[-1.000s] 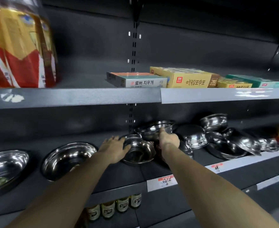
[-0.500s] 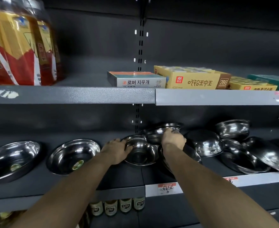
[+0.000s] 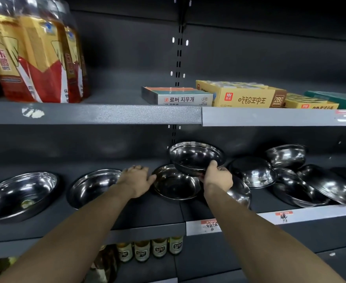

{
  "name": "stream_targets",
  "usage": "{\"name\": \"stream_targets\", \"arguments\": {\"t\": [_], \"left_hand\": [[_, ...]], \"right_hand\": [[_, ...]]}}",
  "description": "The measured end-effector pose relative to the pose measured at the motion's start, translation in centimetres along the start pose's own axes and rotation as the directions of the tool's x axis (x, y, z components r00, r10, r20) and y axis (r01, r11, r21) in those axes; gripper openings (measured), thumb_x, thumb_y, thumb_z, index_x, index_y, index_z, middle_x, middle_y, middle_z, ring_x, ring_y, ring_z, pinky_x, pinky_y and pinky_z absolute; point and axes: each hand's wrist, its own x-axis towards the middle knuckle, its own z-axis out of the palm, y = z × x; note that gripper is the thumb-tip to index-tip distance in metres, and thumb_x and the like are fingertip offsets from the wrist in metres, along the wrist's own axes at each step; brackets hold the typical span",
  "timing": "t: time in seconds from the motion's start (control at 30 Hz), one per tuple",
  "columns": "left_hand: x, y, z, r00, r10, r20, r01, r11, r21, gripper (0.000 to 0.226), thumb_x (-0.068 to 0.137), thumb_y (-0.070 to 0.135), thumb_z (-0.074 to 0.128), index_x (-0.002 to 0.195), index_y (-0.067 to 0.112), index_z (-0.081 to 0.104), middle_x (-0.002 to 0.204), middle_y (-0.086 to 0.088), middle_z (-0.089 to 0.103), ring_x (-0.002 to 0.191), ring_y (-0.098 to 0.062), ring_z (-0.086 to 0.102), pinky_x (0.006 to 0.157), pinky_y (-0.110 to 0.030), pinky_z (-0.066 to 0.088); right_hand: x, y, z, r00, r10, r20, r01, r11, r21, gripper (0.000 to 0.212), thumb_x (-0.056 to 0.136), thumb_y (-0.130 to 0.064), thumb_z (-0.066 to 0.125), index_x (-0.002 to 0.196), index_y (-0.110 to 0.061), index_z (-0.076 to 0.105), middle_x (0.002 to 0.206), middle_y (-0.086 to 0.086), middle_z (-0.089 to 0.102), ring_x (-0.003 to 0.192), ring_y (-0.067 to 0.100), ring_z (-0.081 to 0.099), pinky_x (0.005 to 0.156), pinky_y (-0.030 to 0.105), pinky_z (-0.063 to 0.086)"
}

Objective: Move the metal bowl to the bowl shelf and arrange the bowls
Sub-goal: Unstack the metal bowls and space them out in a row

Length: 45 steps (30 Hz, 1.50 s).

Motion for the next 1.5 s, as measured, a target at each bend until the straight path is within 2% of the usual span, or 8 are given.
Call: {"name": "stream_targets", "arguments": {"t": [0.13, 0.23, 0.37, 0.6, 0.8, 0.87, 1.17, 1.5], "left_hand": [[-1.0, -2.5, -0.6, 0.998, -0.056, -0.019, 0.056, 0.998, 0.000, 0.062, 0.100, 0.055, 0.031, 0.147, 0.015, 0.042, 0.151, -0.011, 0.044, 0.140, -0.027, 0.039, 0.117, -0.039, 0.029], [-2.1, -4.9, -1.0, 0.994, -0.105, -0.035, 0.104, 0.994, -0.011, 0.058, 0.100, 0.054, 0.033, 0.142, 0.018, 0.047, 0.147, -0.009, 0.048, 0.137, -0.027, 0.042, 0.115, -0.041, 0.031], [-3.8, -8.7, -1.1, 0.980, -0.194, -0.033, 0.195, 0.981, 0.008, 0.058, 0.099, 0.055, 0.032, 0.140, 0.017, 0.048, 0.144, -0.009, 0.050, 0.134, -0.027, 0.045, 0.111, -0.042, 0.033], [-6.4, -14.3, -1.4, 0.951, -0.308, -0.029, 0.308, 0.951, -0.018, 0.056, 0.099, 0.056, 0.034, 0.138, 0.019, 0.050, 0.141, -0.010, 0.052, 0.132, -0.029, 0.046, 0.112, -0.043, 0.035], [-8.4, -17.0, -2.0, 0.936, -0.351, -0.023, 0.349, 0.935, -0.058, 0.054, 0.099, 0.055, 0.034, 0.132, 0.018, 0.052, 0.138, -0.009, 0.052, 0.134, -0.029, 0.044, 0.112, -0.044, 0.035], [-8.9, -17.7, -2.2, 0.932, -0.362, -0.020, 0.360, 0.931, -0.064, 0.053, 0.099, 0.055, 0.034, 0.132, 0.017, 0.052, 0.139, -0.010, 0.052, 0.134, -0.030, 0.044, 0.112, -0.044, 0.034], [-9.8, -19.8, -2.3, 0.923, -0.384, -0.026, 0.383, 0.923, -0.045, 0.060, 0.098, 0.057, 0.033, 0.142, 0.018, 0.046, 0.144, -0.010, 0.049, 0.135, -0.030, 0.043, 0.113, -0.042, 0.034], [-10.1, -19.6, -1.9, 0.933, -0.360, -0.005, 0.360, 0.933, -0.012, 0.061, 0.099, 0.055, 0.031, 0.146, 0.017, 0.040, 0.148, -0.012, 0.045, 0.138, -0.032, 0.039, 0.115, -0.044, 0.028]], "right_hand": [[-0.8, 0.5, 0.4, 0.995, 0.025, 0.098, -0.026, 1.000, 0.005, 0.032, 0.082, -0.039, 0.055, 0.067, -0.010, 0.056, 0.057, 0.004, 0.061, 0.057, 0.029, 0.070, 0.066, 0.042, 0.061], [-2.1, 0.9, 1.3, 0.972, 0.095, 0.217, -0.107, 0.993, 0.041, 0.025, 0.084, -0.034, 0.059, 0.079, -0.009, 0.057, 0.073, 0.006, 0.062, 0.042, 0.019, 0.061, 0.043, 0.028, 0.055], [-4.3, 1.4, 3.1, 0.930, 0.140, 0.341, -0.158, 0.987, 0.026, 0.024, 0.086, -0.031, 0.060, 0.095, -0.008, 0.060, 0.083, 0.007, 0.063, 0.053, 0.020, 0.062, 0.042, 0.024, 0.051], [-8.4, 1.8, 6.7, 0.870, 0.192, 0.455, -0.227, 0.974, 0.024, 0.022, 0.089, -0.024, 0.062, 0.108, -0.015, 0.060, 0.107, 0.011, 0.064, 0.097, 0.034, 0.070, 0.040, 0.025, 0.054], [-10.7, 1.5, 9.9, 0.803, 0.165, 0.573, -0.198, 0.980, -0.004, 0.057, 0.091, -0.029, 0.066, 0.146, -0.024, 0.048, 0.127, 0.010, 0.063, 0.105, 0.029, 0.067, 0.055, 0.032, 0.061], [-11.5, 1.5, 10.8, 0.784, 0.146, 0.604, -0.179, 0.984, -0.005, 0.058, 0.091, -0.031, 0.066, 0.146, -0.024, 0.047, 0.128, 0.009, 0.063, 0.106, 0.029, 0.067, 0.063, 0.037, 0.062], [-14.8, 2.1, 14.0, 0.708, 0.138, 0.693, -0.157, 0.987, -0.035, 0.044, 0.094, -0.033, 0.064, 0.136, -0.025, 0.056, 0.118, 0.008, 0.067, 0.105, 0.029, 0.067, 0.056, 0.031, 0.061], [-15.8, 4.0, 15.3, 0.735, 0.134, 0.665, -0.042, 0.987, -0.153, 0.039, 0.092, -0.038, 0.063, 0.126, -0.019, 0.062, 0.114, 0.006, 0.067, 0.099, 0.024, 0.067, 0.050, 0.025, 0.058]]}}
